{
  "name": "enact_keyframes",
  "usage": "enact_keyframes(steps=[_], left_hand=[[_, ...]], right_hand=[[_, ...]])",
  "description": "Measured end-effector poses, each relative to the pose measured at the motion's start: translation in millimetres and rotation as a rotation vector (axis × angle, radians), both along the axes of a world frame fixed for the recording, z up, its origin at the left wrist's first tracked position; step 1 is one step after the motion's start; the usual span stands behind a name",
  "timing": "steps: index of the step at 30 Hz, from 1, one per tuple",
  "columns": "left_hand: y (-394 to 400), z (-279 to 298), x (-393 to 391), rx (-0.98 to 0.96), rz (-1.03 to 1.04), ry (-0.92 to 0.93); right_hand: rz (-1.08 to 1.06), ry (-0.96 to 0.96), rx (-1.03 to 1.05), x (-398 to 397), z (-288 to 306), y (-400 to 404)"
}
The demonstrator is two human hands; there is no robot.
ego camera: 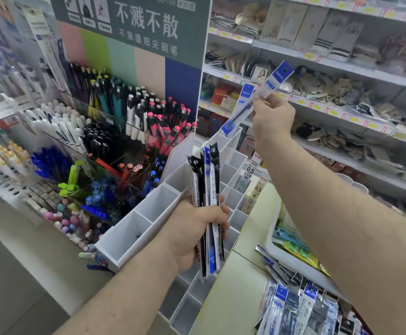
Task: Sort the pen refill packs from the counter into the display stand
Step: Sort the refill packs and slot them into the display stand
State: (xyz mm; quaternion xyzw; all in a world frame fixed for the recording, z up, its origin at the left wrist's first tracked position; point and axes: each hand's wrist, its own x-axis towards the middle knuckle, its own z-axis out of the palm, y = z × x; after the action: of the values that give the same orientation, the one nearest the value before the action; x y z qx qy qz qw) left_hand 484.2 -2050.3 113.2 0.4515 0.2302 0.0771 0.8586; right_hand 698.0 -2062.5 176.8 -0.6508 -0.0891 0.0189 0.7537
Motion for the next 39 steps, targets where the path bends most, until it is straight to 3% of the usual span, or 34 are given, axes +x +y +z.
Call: enact_keyframes(steps=[15,24,29,34,39], left_hand=[[1.2,-2.0,0.5,-0.006,-0.017,-0.04],[1.6,-1.6,-1.7,-0.008,-0.074,-0.009],[1.8,-2.8,-7.3,-0.012,-0.181,-0.03],[-5.5,-6.5,-6.5,0.016,-0.224,-0.04],[-17.5,-10.2,-0.7,0.176,-0.249,-0.035]], right_hand=[[-0.111,-0.187,-0.209,13.0,-9.8,0.8],[0.02,-0.243,-0.59,8.2,-28.3,4.3],[-0.038,-0.095,-0.456,-17.2,-11.9,-16.2],[0.224,-0.213,-0.363,-108.4,-6.8,-85.3],[0.327,-0.225,-0.599,-150.1,-32.9,-118.9]])
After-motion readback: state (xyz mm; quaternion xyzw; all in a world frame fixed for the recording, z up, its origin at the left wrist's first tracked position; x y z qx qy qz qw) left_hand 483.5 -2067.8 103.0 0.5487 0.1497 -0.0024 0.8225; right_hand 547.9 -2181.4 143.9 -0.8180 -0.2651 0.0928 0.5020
